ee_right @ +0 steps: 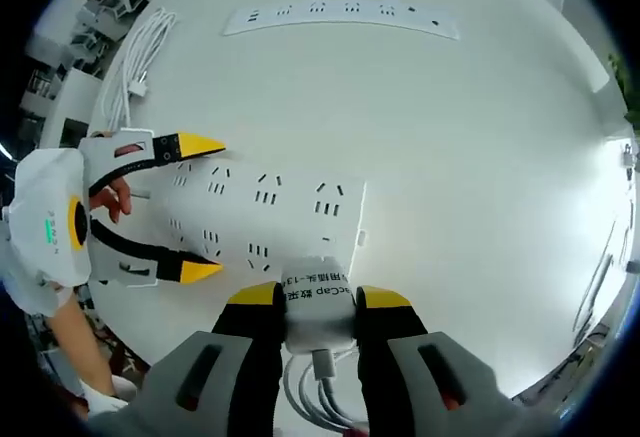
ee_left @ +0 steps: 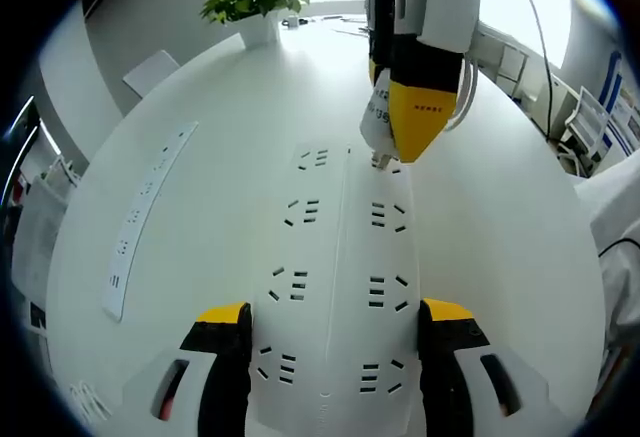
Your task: Straighten the power strip on the desk, plug the charger into it
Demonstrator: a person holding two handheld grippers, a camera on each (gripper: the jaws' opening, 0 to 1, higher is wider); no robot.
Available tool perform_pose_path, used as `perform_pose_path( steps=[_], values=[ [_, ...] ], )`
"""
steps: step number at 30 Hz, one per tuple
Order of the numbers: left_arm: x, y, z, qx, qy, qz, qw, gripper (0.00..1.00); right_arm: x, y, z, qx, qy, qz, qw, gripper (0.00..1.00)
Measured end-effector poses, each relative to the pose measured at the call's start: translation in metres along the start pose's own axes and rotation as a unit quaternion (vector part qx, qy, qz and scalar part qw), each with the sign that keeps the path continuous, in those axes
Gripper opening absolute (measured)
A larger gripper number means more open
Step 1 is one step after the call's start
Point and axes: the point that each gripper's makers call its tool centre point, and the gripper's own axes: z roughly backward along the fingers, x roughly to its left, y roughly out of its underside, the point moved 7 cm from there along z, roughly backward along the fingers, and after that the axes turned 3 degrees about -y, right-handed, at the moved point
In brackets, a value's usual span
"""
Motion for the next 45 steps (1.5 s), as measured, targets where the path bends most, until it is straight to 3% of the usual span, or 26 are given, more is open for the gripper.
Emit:
perform_pose_path(
  steps=[4,7,10,19,29,45],
  values=[
    [0.000,0.000,0.000,-0.001,-0.001,0.001,1.0000,0.68,-0.001,-0.006,0.004,-0.010,0.012,0.016,0.9998,0.27],
    [0.000,0.000,0.000,-0.003,-0.001,0.002,1.0000,0.68,-0.006,-0.011,0.005,-0.009,0.009,0.010,0.9999,0.27],
    [0.000,0.000,0.000,-0.003,0.000,0.001,1.0000,0.68,-0.006,-0.003,0.000,0.004,0.005,-0.004,1.0000,0.27],
    [-0.001,0.001,0.000,-0.002,-0.001,0.000,1.0000,0.68,-0.001,-0.008,-0.002,-0.008,0.020,-0.014,0.9997,0.27],
    [-0.001,0.002,0.001,-0.006,-0.002,-0.004,1.0000,0.68,0.003,-0.016,-0.001,-0.053,0.051,0.017,0.9971,0.26],
    [-0.001,0.000,0.000,-0.004,-0.003,-0.007,1.0000,0.67,-0.002,-0.010,-0.002,-0.137,0.050,0.033,0.9888,0.25]
  ],
)
